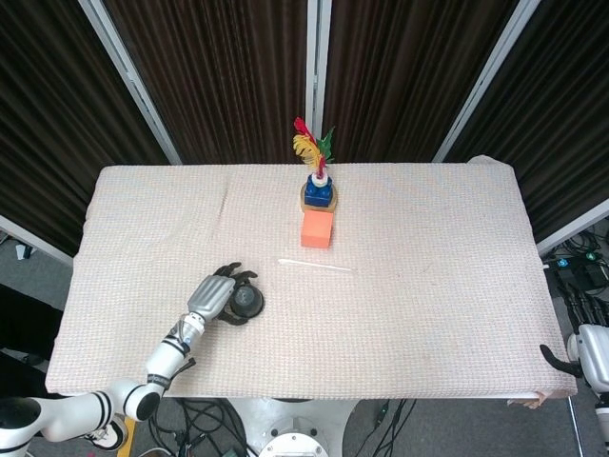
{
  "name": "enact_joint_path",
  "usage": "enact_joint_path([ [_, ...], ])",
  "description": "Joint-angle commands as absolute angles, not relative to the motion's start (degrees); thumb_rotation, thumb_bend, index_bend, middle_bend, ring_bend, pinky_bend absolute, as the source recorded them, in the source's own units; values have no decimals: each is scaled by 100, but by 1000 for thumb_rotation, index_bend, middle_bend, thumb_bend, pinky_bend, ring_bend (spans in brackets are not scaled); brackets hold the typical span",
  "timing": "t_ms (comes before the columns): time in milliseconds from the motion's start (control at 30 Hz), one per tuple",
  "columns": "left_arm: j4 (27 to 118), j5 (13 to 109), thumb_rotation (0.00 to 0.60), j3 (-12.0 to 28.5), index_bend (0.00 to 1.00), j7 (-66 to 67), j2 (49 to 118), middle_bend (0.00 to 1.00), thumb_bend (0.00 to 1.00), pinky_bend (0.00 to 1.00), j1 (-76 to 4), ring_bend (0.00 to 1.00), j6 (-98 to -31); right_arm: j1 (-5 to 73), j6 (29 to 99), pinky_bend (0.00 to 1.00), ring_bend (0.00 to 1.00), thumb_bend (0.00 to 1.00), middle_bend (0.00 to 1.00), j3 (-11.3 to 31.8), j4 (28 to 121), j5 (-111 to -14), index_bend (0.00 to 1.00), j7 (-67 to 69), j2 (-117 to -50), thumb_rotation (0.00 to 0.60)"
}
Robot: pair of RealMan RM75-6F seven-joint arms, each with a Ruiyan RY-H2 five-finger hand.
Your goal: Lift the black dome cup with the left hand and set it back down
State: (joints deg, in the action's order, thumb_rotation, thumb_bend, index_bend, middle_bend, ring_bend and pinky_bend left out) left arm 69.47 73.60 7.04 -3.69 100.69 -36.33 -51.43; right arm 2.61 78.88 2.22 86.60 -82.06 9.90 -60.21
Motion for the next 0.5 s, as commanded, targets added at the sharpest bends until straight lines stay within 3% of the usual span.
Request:
enact_joint_path([
  [33,6948,7372,600,710,237,-390,10071,377,189,139,-3621,92,-5178,264,7885,0,0,164,0,220,8658,-8212,0,990,-6023,600],
  [333,7058,7385,600,714,325,-407,9990,419,243,148,-3601,120,-5224,266,7859,0,0,163,0,224,8636,-8189,0,996,-6036,600],
  [500,7306,7367,600,785,385,-285,9798,439,250,207,-3599,148,-5320,265,7854,0,0,164,0,226,8627,-8184,0,1017,-6036,600],
])
